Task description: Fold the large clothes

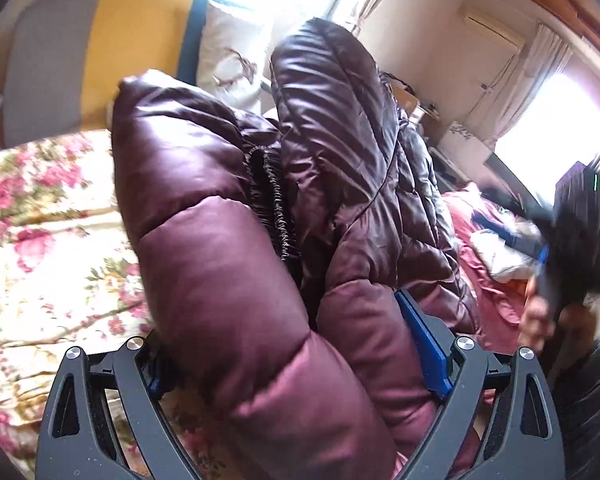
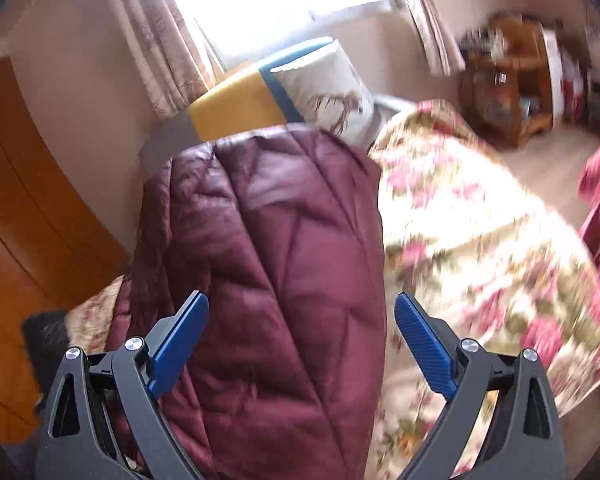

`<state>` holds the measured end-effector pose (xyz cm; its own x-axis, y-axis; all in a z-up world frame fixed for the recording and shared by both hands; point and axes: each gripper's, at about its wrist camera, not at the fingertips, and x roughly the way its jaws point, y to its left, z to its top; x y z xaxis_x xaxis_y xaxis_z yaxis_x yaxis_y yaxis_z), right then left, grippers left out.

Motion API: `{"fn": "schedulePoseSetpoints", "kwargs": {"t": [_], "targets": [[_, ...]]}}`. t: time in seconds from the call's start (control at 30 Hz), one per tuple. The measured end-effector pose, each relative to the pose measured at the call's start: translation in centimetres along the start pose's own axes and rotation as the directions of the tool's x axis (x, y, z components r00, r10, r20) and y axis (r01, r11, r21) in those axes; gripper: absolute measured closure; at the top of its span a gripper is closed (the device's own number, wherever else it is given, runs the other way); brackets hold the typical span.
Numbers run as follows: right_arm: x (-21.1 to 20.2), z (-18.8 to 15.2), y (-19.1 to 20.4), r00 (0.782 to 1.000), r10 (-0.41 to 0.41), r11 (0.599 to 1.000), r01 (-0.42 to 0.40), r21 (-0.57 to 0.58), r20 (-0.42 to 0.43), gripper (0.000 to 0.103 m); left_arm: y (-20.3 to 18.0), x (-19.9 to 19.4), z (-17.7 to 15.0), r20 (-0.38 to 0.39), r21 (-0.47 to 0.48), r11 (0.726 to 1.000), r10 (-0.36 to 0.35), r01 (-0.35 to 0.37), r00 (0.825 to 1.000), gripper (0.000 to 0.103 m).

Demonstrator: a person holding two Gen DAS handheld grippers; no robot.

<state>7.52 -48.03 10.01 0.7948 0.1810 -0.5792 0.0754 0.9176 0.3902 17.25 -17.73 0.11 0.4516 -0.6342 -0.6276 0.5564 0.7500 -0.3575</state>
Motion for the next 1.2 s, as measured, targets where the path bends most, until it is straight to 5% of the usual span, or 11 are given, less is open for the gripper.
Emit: {"fn": "schedulePoseSetpoints", "kwargs": {"t": [0.13, 0.27, 0.37, 0.5, 0.67, 0.83, 0.9, 0.97, 1.2], "targets": [[4.0, 3.1, 4.6, 0.995, -0.096, 0.989, 0.098, -0.111, 0.022, 0.011, -0.1, -2.1, -0.6, 0.038, -0.001, 0.999, 0.046, -0.046, 0.998, 0.011], [8.3, 4.4, 8.7, 0.989, -0.14, 0.973, 0.13, -0.193, -0.04, 0.02, -0.9, -3.7, -1.2, 0.081, 0.046, 0.984, 0.166, -0.17, 0.983, 0.004], [11.1, 3.4, 11.4, 0.985, -0.166, 0.957, 0.146, -0.252, -0.057, 0.021, 0.9, -3.9, -1.8, 0.06, 0.002, 0.974, 0.226, -0.226, 0.972, 0.003], [15.5, 0.6, 14.8, 0.956, -0.292, 0.888, 0.26, -0.378, -0.029, 0.019, 3.0, -2.8, -2.5, 0.022, -0.065, 0.965, 0.256, -0.254, 0.966, 0.003], [19.8, -0.4, 13.7, 0.942, -0.33, 0.879, 0.281, -0.386, -0.067, 0.016, 2.7, -3.3, -3.0, 0.054, -0.08, 0.956, 0.287, -0.282, 0.956, 0.003], [16.6, 0.7, 12.3, 0.964, -0.264, 0.917, 0.237, -0.322, -0.042, 0.016, 0.9, -5.0, -2.7, 0.098, -0.036, 0.963, 0.269, -0.266, 0.958, 0.003], [14.3, 0.8, 11.7, 0.968, -0.249, 0.927, 0.232, -0.293, -0.022, 0.005, 0.6, -5.1, -2.7, 0.107, -0.02, 0.964, 0.265, -0.264, 0.958, 0.003], [12.3, 0.7, 11.0, 0.975, -0.222, 0.943, 0.212, -0.256, -0.011, 0.004, 0.0, -5.4, -2.7, 0.121, -0.014, 0.964, 0.265, -0.265, 0.957, 0.003], [6.5, -1.2, 10.1, 0.976, -0.214, 0.957, 0.216, -0.196, 0.033, 0.003, -0.8, -5.7, -2.6, 0.124, -0.018, 0.964, 0.266, -0.266, 0.956, 0.003]]}}
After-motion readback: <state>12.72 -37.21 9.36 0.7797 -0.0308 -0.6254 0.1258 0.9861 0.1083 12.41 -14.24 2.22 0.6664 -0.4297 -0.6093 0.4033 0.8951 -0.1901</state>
